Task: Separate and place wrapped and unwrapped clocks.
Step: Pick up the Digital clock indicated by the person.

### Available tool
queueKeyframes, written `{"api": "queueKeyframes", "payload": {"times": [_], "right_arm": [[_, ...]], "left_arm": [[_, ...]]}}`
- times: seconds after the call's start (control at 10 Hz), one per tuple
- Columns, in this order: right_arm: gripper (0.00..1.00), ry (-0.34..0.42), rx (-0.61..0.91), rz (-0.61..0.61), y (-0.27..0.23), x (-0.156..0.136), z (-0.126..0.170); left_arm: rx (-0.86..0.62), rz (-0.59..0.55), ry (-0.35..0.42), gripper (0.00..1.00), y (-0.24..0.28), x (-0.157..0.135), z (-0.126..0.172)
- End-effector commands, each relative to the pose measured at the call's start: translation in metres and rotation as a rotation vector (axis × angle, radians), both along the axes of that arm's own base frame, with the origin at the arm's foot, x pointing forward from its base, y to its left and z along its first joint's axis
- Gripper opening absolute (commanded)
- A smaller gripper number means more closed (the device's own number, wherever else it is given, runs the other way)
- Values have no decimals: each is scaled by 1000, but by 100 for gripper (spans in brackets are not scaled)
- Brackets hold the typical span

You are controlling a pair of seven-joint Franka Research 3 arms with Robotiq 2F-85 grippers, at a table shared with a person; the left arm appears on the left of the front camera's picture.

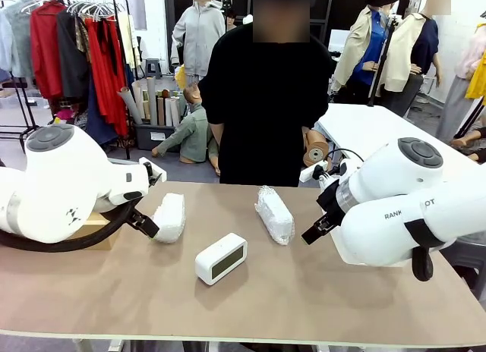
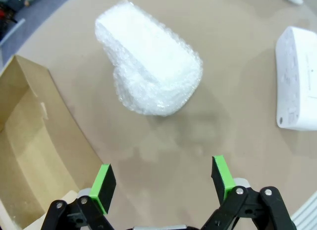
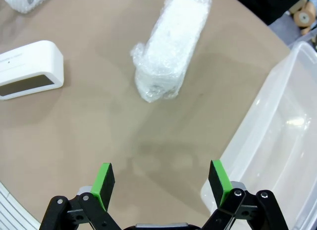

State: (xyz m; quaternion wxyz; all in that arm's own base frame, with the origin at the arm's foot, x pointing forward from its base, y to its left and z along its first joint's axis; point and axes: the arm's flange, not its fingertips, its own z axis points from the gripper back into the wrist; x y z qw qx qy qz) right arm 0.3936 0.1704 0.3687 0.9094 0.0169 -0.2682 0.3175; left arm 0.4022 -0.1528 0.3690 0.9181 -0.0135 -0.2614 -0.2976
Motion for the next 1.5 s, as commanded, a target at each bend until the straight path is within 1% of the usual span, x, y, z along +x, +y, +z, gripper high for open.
{"api": "queueKeyframes", "payload": {"times": [0.0, 0.1, 0.2, 0.3, 0.4, 0.5, 0.6, 0.7, 0.8, 0.9, 1.0, 1.1, 1.2, 1.3, 1.4], "right_arm": [[100, 54, 45, 42, -4, -2, 4], [100, 71, 47, 64, -5, -4, 9], [100, 82, 54, 92, -3, -7, 14], [100, 100, 58, 126, 0, -10, 21], [100, 134, 37, 189, 0, -9, 30], [100, 153, 41, 257, 4, -11, 37], [100, 178, 52, 313, 7, -8, 52], [100, 195, 59, 384, 12, -5, 64], [100, 199, 71, 425, 14, 0, 74], [100, 195, 91, 464, 15, 5, 82], [100, 175, 134, 494, 12, 9, 87], [100, 162, 168, 528, 10, 12, 94], [100, 151, 176, 535, 8, 14, 100], [100, 130, 183, 527, 8, 15, 101], [100, 75, 201, 433, 10, 13, 99]], "left_arm": [[17, -70, 60, 100, 1, -4, 13], [11, -100, 81, 100, -4, -6, 20], [-8, -154, 101, 100, -1, -6, 30], [-32, -197, 108, 100, 0, -3, 44], [-95, -298, 105, 100, 1, -4, 56], [-162, -411, 86, 100, 8, 1, 68], [-206, -482, 52, 100, 10, 4, 74], [-212, -559, 29, 100, 14, 11, 80], [-219, -627, 7, 100, 17, 16, 85], [-195, -659, -31, 100, 17, 20, 90], [-179, -695, -95, 100, 23, 25, 94], [-161, -719, -144, 100, 25, 28, 99], [-157, -745, -169, 100, 27, 30, 102], [-138, -724, -184, 100, 28, 35, 104], [-60, -508, -187, 100, 22, 36, 100]]}}
